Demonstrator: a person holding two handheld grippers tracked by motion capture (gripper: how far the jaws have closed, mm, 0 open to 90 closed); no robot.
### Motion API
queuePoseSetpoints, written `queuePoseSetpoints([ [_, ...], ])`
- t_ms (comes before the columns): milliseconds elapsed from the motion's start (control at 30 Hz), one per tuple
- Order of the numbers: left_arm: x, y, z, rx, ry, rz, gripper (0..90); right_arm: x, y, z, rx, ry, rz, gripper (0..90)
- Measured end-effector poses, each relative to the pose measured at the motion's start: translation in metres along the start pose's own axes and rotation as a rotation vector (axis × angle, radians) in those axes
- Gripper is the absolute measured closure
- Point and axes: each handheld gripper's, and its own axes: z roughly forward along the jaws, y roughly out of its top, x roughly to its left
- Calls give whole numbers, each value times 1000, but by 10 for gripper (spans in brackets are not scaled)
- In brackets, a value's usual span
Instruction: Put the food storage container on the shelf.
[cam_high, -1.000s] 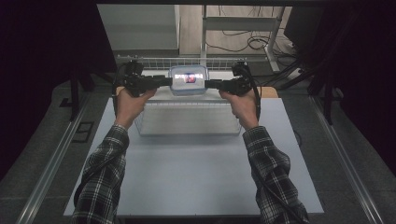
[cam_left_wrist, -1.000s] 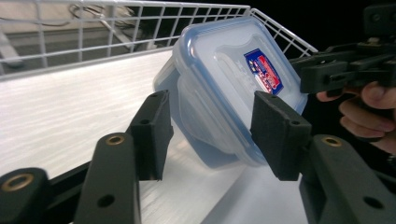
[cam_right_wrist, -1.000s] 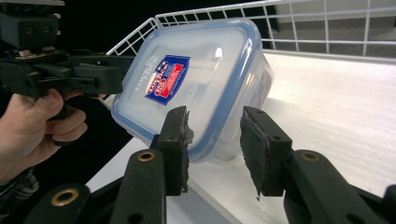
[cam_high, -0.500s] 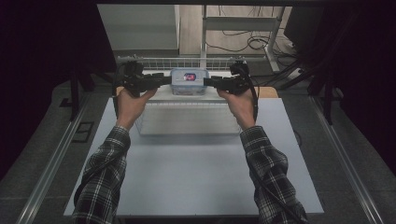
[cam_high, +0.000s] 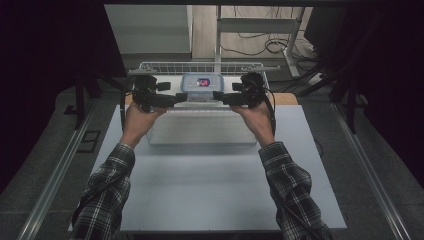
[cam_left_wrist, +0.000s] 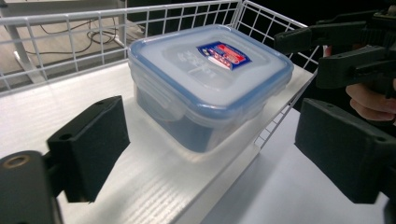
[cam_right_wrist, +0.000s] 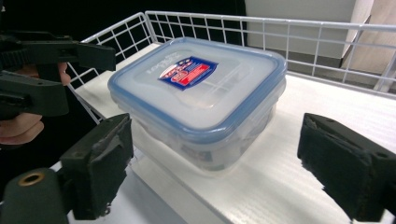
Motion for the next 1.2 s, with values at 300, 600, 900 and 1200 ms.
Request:
queuePoseSetpoints([
  [300, -5, -13, 0, 17, 7, 24, 51, 5, -11, 0, 21, -3, -21, 62],
  [600, -14, -22, -8, 9, -2, 76, 50, 8, -22, -3, 39, -9, -47, 46],
  [900, -28, -32, -13, 17, 6, 125, 38, 12, -29, -10, 37, -1, -70, 44],
  [1200, -41, -46, -21, 5, -9, 140, 26, 21, -44, -21, 24, 14, -114, 44],
])
